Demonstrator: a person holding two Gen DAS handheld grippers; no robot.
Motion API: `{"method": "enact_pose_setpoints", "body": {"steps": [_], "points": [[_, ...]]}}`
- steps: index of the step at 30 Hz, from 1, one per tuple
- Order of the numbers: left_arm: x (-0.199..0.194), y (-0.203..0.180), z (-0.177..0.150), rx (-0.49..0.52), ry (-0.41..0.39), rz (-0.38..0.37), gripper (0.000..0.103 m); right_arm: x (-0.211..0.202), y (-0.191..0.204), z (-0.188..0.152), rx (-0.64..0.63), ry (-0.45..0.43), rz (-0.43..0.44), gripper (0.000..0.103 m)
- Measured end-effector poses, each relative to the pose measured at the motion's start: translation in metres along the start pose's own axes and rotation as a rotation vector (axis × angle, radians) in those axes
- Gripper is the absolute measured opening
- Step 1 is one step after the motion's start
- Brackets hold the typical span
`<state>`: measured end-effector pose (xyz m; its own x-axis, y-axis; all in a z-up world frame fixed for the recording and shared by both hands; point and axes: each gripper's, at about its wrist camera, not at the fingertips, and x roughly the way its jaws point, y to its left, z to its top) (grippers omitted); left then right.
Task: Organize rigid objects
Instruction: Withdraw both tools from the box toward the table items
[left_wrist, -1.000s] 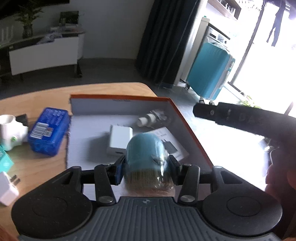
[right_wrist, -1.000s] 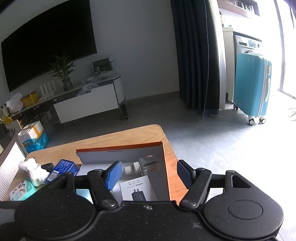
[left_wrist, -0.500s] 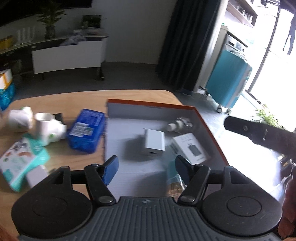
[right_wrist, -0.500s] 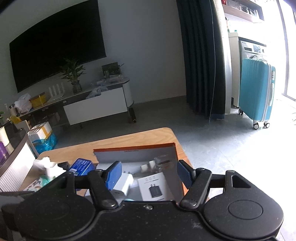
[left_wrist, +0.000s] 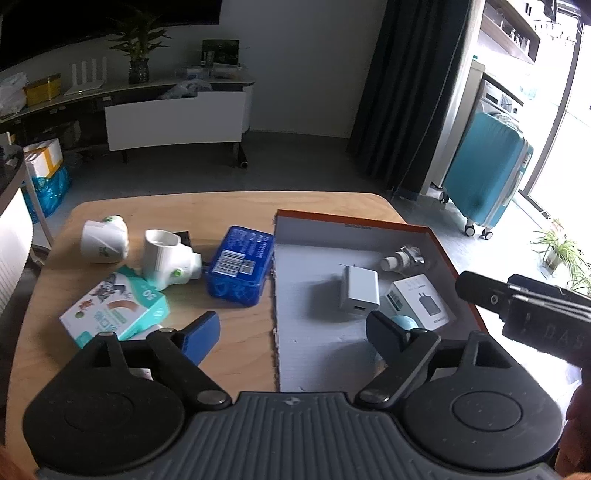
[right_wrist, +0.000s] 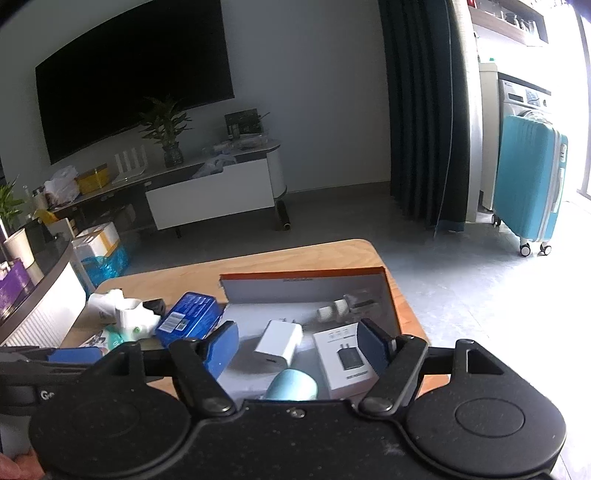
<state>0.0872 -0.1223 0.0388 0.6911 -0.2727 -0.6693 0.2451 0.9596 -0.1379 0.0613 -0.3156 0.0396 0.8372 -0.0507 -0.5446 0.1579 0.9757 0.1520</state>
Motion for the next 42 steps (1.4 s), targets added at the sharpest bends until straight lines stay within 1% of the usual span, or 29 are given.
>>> {"method": "enact_pose_setpoints", "body": {"steps": [19,31,42], "points": [[-0.017,0.042,-0.004,-0.055,-0.019,0.049,0.089,0.008,0.05,-0.008,-0.068,0.044,0.079,0.086],[-0.026,0.071,-0.007,-0.103,-0.04,0.066,0.089,0.014,0.076,-0.012,-0.107,0.066,0.12,0.087],[-0.031,0.097,-0.017,-0.131,-0.039,0.078,0.089,0.022,0.1,-0.019,-0.136,0.095,0.164,0.087]]}}
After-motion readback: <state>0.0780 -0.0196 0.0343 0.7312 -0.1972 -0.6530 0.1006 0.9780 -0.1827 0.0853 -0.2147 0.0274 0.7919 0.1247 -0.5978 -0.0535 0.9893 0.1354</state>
